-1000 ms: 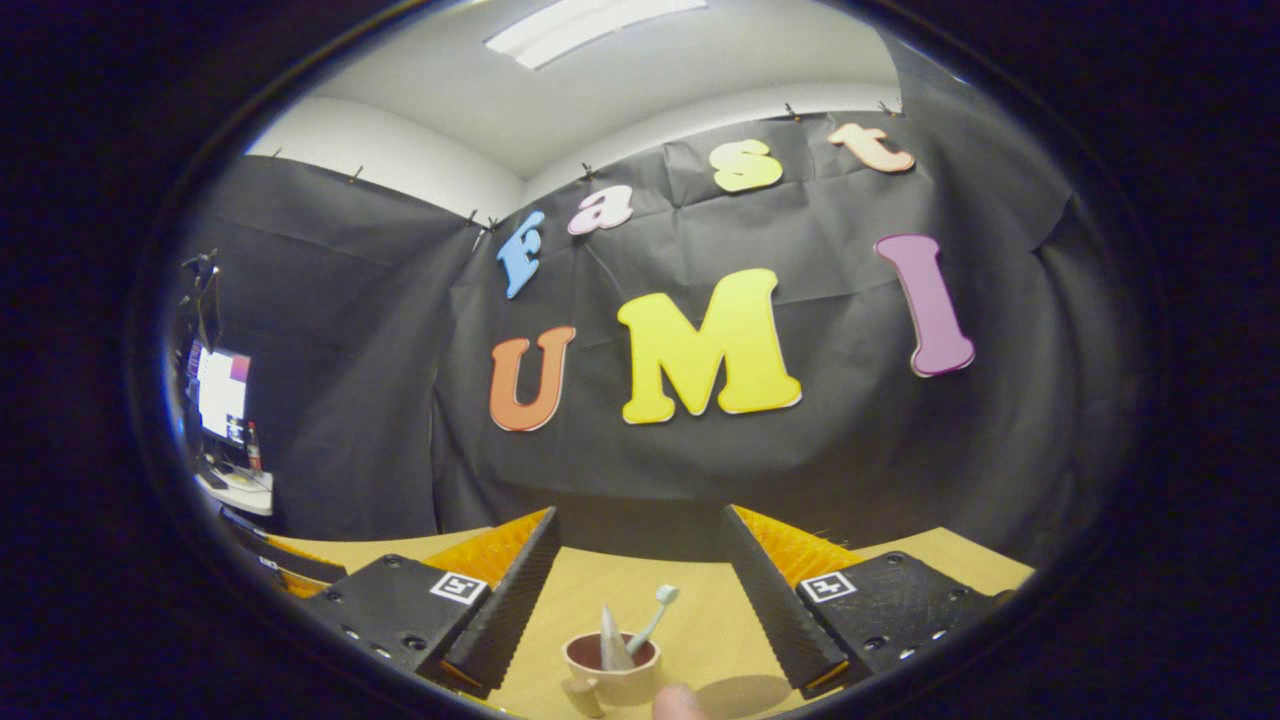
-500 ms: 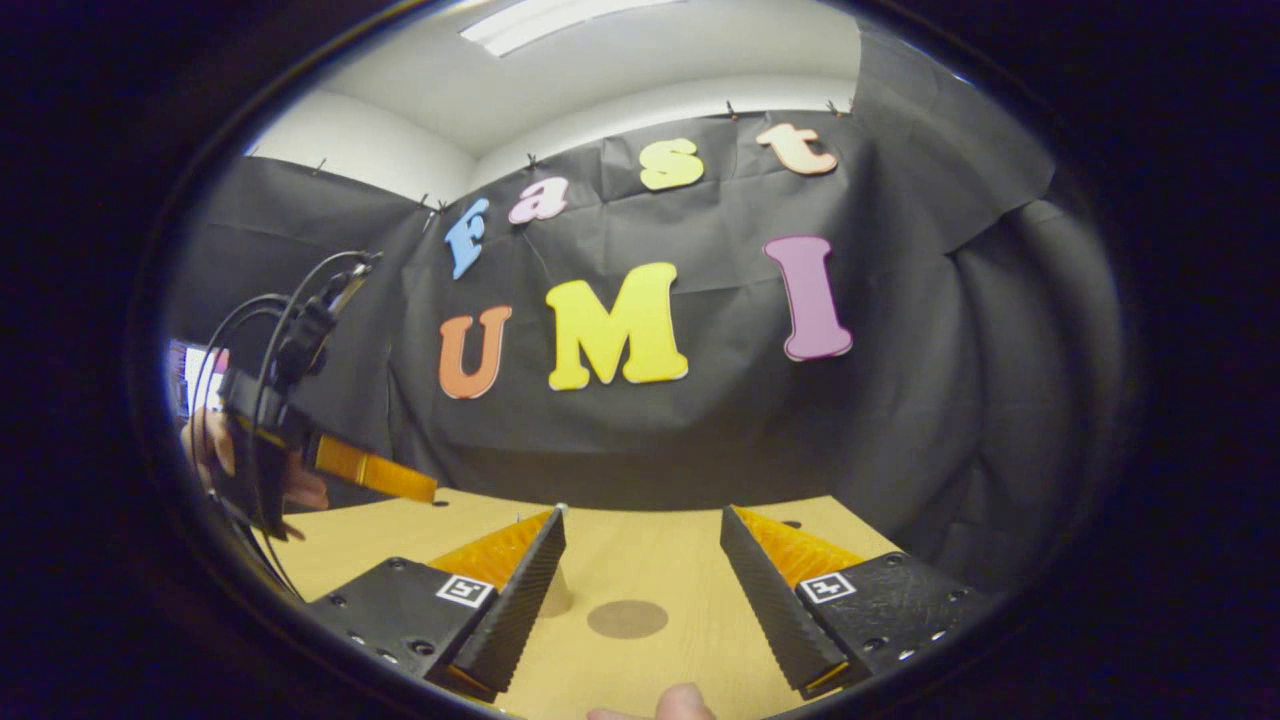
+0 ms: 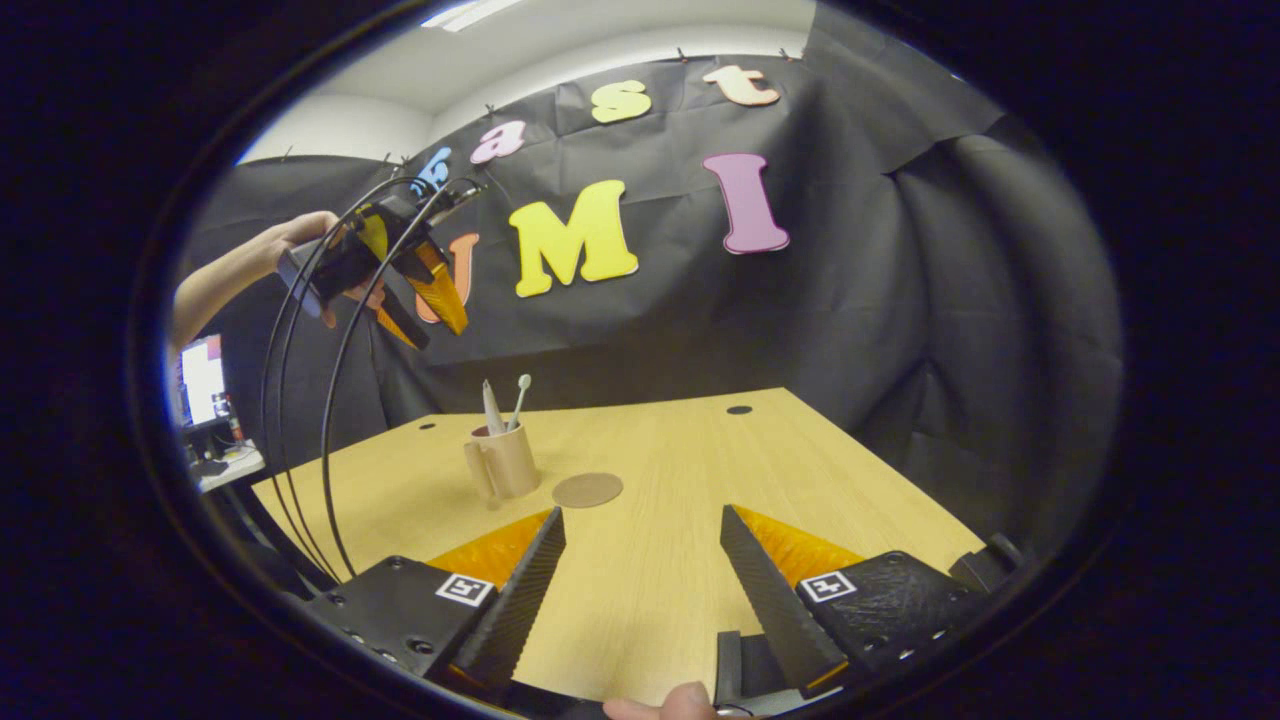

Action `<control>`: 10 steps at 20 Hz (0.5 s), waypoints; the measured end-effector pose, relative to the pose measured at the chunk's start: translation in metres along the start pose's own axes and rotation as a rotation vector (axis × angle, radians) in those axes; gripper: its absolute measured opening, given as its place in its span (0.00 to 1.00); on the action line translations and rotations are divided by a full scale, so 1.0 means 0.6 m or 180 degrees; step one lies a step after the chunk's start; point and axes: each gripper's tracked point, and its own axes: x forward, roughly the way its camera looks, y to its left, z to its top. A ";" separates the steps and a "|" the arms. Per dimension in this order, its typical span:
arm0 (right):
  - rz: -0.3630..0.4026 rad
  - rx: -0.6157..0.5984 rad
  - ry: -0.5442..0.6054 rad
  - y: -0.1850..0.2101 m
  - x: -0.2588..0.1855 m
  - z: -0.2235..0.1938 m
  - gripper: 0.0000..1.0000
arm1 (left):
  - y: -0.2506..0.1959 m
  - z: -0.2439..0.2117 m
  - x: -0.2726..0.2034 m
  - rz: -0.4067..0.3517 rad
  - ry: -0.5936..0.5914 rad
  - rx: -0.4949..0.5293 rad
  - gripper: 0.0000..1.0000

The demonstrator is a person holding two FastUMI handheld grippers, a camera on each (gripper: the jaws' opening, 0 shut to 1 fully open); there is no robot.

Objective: Put the toothbrush and toothpaste on the desktop into the cup, then pick up the cup and place it on the coaster on the desktop.

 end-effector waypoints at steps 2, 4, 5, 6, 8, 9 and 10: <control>0.0080 0.0028 -0.0016 0.003 -0.008 0.004 0.95 | -0.024 -0.049 0.046 -0.0013 0.0433 -0.0096 0.99; 0.0196 0.0060 -0.0026 0.019 -0.014 0.003 0.95 | -0.032 -0.087 0.083 0.0002 0.0779 -0.0016 1.00; 0.0238 0.0060 -0.0038 0.026 -0.017 0.000 0.95 | -0.032 -0.096 0.100 0.0047 0.0863 0.0022 0.99; 0.0270 0.0030 -0.0029 0.031 -0.018 -0.003 0.95 | -0.031 -0.105 0.115 0.0100 0.0951 0.0026 0.99; 0.0289 -0.0005 -0.0021 0.036 -0.024 -0.011 0.95 | -0.038 -0.111 0.141 0.0112 0.1071 -0.0026 0.99; 0.0296 0.0006 -0.0018 0.037 -0.028 -0.016 0.95 | -0.038 -0.114 0.150 0.0142 0.1122 -0.0044 0.99; 0.0300 0.0025 -0.0010 0.035 -0.031 -0.019 0.95 | -0.039 -0.118 0.155 0.0169 0.1178 -0.0073 0.99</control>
